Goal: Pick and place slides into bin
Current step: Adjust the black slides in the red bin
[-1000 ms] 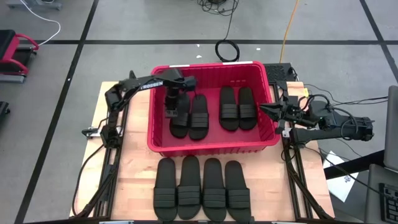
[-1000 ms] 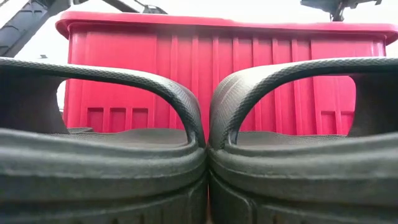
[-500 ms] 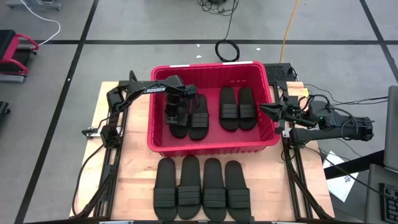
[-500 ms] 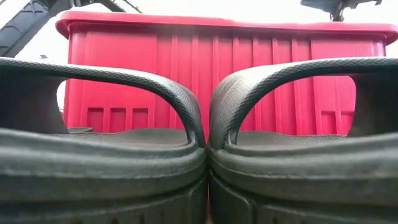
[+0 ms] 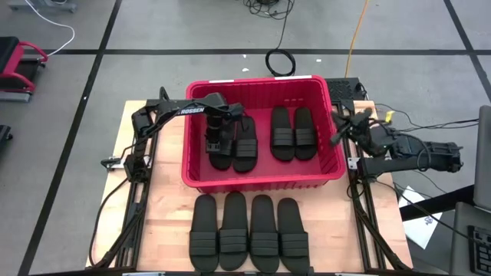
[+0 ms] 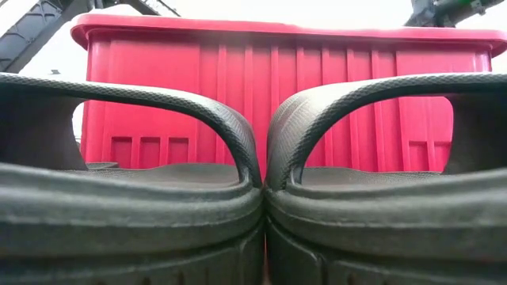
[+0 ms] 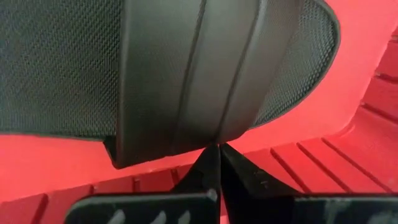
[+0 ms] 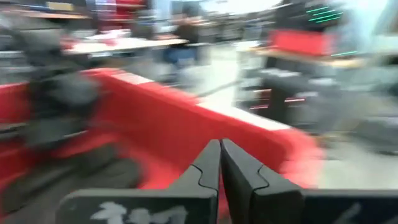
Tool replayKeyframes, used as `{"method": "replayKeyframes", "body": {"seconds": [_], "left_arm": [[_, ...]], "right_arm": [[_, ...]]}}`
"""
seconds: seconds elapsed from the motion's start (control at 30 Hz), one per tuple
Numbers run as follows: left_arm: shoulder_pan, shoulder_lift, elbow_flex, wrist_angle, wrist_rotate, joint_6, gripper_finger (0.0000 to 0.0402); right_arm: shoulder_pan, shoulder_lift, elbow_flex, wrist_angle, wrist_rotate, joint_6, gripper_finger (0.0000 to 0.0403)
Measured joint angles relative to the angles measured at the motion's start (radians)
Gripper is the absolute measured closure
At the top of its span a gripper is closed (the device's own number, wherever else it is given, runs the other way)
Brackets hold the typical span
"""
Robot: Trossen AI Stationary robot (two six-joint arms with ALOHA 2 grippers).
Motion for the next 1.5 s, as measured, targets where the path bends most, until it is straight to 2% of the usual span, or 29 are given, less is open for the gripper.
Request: {"method": "replayKeyframes", "body": {"seconds": [0.1,0.17,0.23,0.33,0.4,0.5,0.7,0.93,1.03,1.33,1.5], "left_arm": [[0.000,0.000,0.000,0.005,0.007,0.004,0.0400],[0.000,0.000,0.000,0.005,0.007,0.008,0.0401],[0.000,0.000,0.000,0.006,0.007,0.012,0.0400],[0.000,0.000,0.000,0.005,0.007,0.019,0.0400],[0.000,0.000,0.000,0.004,0.007,0.019,0.0400],[0.000,0.000,0.000,0.004,-0.002,0.019,0.0399],[0.000,0.000,0.000,-0.006,-0.028,0.020,0.0397],[0.000,0.000,0.000,-0.015,-0.121,0.080,0.0399],[0.000,0.000,0.000,-0.016,-0.172,0.111,0.0392],[0.013,-0.002,0.010,-0.063,-0.175,0.170,0.0388],[0.039,-0.002,0.010,-0.065,-0.131,0.203,0.0398]], "right_arm": [[-0.001,0.025,0.028,0.005,0.210,-0.075,0.0401],[-0.001,0.037,0.042,-0.001,0.310,-0.104,0.0402],[-0.001,0.039,0.053,-0.027,0.338,-0.096,0.0402],[-0.003,0.040,0.056,-0.114,0.339,0.023,0.0402],[-0.013,0.040,0.056,-0.229,0.293,0.170,0.0402],[-0.047,0.043,0.056,-0.420,0.169,0.418,0.0403],[-0.136,0.067,0.055,-0.641,0.039,0.666,0.0403],[-0.217,0.074,0.055,-0.596,-0.214,0.670,0.0403],[-0.238,0.075,0.055,-0.590,-0.286,0.668,0.0403],[-0.249,0.076,0.055,-0.610,-0.329,0.677,0.0403],[-0.248,0.076,0.055,-0.610,-0.356,0.678,0.0403]]}}
